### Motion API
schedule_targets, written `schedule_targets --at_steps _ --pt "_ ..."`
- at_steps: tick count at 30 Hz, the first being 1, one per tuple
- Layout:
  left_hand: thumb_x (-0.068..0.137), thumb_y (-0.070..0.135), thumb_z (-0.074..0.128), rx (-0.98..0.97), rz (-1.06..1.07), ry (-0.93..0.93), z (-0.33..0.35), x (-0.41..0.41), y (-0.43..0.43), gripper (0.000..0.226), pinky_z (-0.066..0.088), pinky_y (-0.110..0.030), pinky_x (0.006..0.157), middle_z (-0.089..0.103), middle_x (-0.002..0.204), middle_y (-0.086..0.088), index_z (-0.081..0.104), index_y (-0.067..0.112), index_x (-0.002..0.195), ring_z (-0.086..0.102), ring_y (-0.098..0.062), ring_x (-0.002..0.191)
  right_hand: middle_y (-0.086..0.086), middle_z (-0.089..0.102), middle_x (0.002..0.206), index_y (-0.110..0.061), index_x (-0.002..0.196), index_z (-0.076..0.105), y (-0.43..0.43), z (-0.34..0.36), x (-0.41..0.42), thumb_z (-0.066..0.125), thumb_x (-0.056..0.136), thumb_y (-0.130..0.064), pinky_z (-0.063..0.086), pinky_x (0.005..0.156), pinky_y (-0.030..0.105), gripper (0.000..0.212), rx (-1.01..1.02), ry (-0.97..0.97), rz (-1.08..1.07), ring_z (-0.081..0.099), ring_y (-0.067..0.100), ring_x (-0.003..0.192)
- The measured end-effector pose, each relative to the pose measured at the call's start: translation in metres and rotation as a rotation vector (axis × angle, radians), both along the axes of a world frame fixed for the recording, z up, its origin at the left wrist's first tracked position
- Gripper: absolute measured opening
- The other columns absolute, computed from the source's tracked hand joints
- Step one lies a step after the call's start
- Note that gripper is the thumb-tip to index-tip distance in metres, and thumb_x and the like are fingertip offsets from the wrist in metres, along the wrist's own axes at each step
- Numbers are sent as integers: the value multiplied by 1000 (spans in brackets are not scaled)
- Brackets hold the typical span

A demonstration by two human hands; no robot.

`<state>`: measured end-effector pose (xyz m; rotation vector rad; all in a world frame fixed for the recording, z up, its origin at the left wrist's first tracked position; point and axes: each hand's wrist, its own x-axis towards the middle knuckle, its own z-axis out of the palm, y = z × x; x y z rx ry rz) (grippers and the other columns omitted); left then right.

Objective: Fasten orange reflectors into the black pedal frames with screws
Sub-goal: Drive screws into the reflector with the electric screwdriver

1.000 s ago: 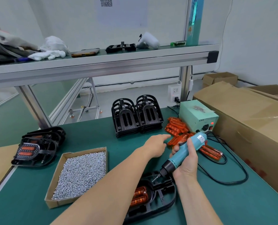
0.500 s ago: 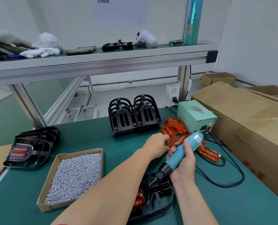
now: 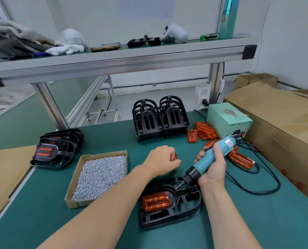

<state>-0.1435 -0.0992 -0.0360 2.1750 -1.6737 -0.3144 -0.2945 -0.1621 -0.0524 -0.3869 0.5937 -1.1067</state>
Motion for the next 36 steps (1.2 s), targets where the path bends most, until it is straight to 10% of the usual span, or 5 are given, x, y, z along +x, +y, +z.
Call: schedule_targets --at_steps 8,13,17,25,36 --pt "91 43 60 -31 103 83 -1 10 26 25 42 -37 97 48 111 -3 59 21 79 50 -23 107 -4 53 62 -20 80 56 0 -5 -4 61 94 -46 38 49 18 30 -33 -19 9 48 7 53" --pt "89 4 52 53 605 -292 30 86 73 16 44 -35 72 57 106 -12 59 10 102 60 -31 91 -4 53 63 -19 81 57 0 -3 1 62 94 -46 39 50 18 30 -25 -35 27 48 7 53" --pt "83 3 59 384 548 -323 23 105 100 7 52 -33 69 70 88 -9 63 8 79 64 -27 79 -3 54 63 -20 81 58 1 -5 1 62 93 -46 40 51 18 30 -28 -7 25 49 7 54" --pt "87 9 49 151 576 -249 18 99 113 25 56 -34 75 71 91 -2 71 21 90 65 -23 85 -4 54 64 -18 82 58 2 -3 -3 63 94 -45 40 47 17 29 -29 -34 10 50 6 53" --pt "78 -12 62 -451 442 1419 30 39 145 23 43 -17 47 61 68 -8 57 10 74 53 -12 55 -3 54 75 -19 88 57 25 34 4 67 91 -45 39 58 21 28 -92 -28 -23 51 9 61"
